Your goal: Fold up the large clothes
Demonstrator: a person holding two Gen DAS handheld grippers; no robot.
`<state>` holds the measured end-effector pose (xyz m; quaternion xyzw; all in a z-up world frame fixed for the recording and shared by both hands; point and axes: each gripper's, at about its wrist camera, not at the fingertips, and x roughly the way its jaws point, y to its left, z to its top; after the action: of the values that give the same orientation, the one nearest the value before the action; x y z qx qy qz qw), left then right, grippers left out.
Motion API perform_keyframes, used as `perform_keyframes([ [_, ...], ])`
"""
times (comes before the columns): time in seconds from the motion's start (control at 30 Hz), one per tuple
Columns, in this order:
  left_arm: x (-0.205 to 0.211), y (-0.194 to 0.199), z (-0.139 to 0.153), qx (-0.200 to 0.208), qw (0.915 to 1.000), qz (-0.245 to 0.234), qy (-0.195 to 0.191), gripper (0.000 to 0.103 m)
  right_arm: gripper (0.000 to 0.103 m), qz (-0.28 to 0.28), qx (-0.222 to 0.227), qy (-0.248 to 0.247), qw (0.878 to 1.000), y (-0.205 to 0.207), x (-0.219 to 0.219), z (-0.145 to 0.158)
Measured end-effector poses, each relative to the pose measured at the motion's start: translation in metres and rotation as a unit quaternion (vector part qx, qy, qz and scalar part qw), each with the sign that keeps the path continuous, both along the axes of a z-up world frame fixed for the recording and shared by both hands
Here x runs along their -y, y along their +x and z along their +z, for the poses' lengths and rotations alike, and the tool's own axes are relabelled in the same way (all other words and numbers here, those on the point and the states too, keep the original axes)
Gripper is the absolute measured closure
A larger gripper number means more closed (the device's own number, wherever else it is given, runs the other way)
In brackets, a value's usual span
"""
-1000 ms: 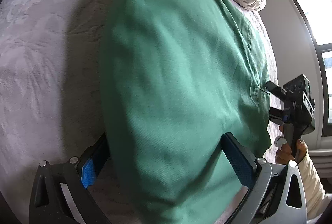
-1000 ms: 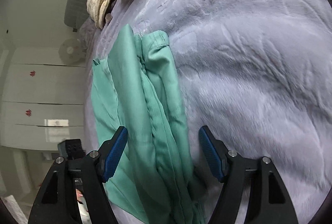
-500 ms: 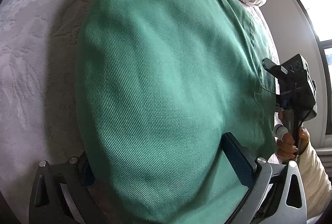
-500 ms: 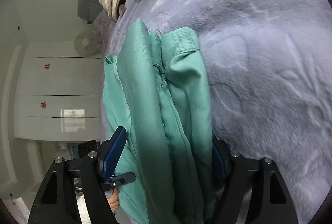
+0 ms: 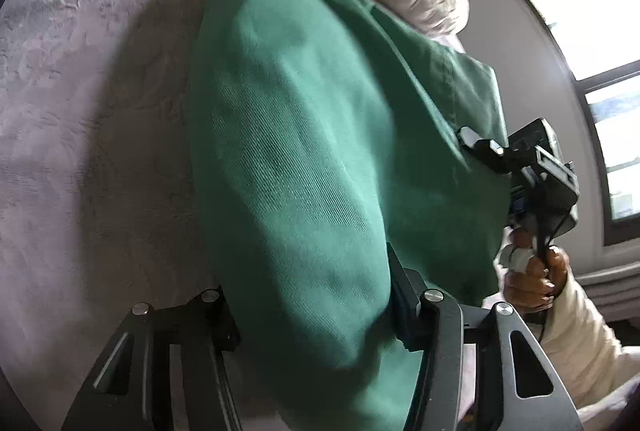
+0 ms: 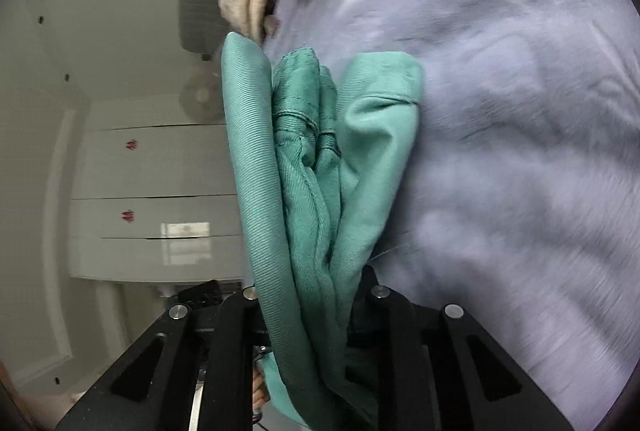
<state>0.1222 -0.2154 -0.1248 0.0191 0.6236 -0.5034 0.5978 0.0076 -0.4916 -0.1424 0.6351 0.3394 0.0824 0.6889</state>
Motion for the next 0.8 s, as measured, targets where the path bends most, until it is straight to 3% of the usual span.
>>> perform_keyframes([
  [0.23,-0.059,0.004,0.038,-0.005,0.9995,-0.010,-0.030,0.047,0.082,-0.002,0.018,-0.006,1.000,-0.001,-0.049,0.040],
  [0.43,-0.147,0.003,0.053,0.003,0.9998,-0.021,-0.003,0.047,0.082,0.010,0.016,0.003,1.000,-0.008,-0.126,0.056],
  [0.57,-0.210,-0.002,0.027,-0.001,0.9990,-0.020,0.041,0.047,0.081,0.015,-0.006,0.033,0.999,-0.020,-0.184,0.034],
  [0.7,-0.245,-0.003,-0.020,-0.027,0.9945,-0.003,0.102,0.042,0.082,0.035,-0.075,0.018,0.996,-0.023,-0.225,0.000],
  [0.8,-0.269,-0.001,-0.021,-0.037,0.9952,0.003,0.090,0.042,0.072,0.035,-0.121,-0.023,0.992,-0.026,-0.224,0.004],
])
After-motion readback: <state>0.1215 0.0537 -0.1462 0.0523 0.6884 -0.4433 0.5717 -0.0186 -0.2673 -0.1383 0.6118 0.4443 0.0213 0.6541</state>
